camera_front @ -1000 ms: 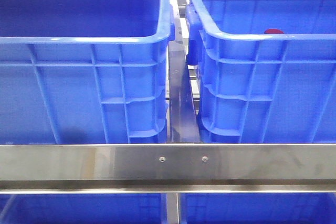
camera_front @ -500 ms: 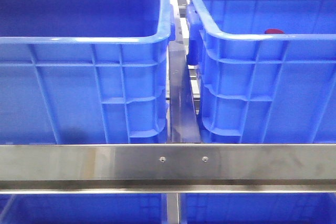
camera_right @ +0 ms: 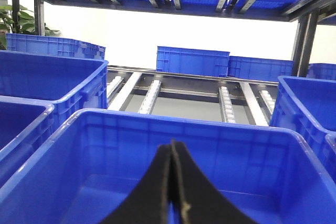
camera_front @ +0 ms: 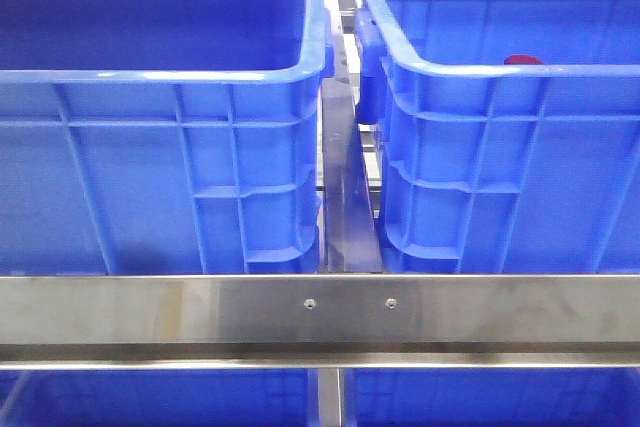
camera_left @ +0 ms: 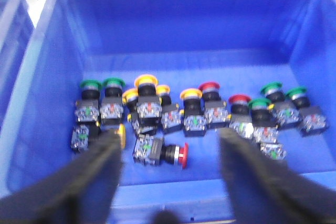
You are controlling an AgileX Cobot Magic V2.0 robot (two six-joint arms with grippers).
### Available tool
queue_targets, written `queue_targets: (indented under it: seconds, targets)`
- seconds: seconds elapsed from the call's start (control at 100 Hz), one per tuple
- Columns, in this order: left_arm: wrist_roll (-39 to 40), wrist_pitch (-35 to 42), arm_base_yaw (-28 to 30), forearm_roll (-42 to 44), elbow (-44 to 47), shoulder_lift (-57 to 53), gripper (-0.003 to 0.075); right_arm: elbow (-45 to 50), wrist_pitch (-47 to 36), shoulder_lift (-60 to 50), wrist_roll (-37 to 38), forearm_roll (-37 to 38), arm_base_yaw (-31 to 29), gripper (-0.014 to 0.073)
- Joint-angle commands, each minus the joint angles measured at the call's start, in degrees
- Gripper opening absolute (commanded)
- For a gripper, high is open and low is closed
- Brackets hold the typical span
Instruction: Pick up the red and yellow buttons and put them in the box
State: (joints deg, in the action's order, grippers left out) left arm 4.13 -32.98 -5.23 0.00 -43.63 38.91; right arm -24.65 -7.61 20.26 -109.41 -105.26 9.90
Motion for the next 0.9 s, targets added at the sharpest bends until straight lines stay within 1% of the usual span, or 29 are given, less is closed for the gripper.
queue_targets:
  seconds: [0.0,0.13,0.38,0.59,0.68,0.89]
  targets:
    - [-0.1,3.6,0.1,-0.7,-2.9,2.7,0.0477,-1.5,1.8,0.2,0.1,-4.7,0.2,-0.0068]
    - [-0.1,3.2,0.1,-0.7,-7.1,8.2,0.0477,-1.5,1.8,0.2,0.1,-4.7,0.2,-0.0068]
    - [-0.1,-3.7,0.1,0.0,-19.9,25.3,0.0477,-1.5,1.8,0.2,0.1,-4.7,0.2,-0.0068]
    - [-0.1,-6.6,0.1,2.8,-29.0,39.0,0.0476,-1.5,1.8,0.2,0.1,-4.7,0.2,-0.0068]
    - [-0.1,-7.2,0.1,4.3,-31.9,44.5,0.0476,-1.5,1.8,0.2,0.1,-4.7,0.2,-0.0068]
    - [-0.1,-6.8,0.1,5.2,-35.5,51.9,0.0476,-1.5,1.8,0.2,0.1,-4.7,0.2,-0.0068]
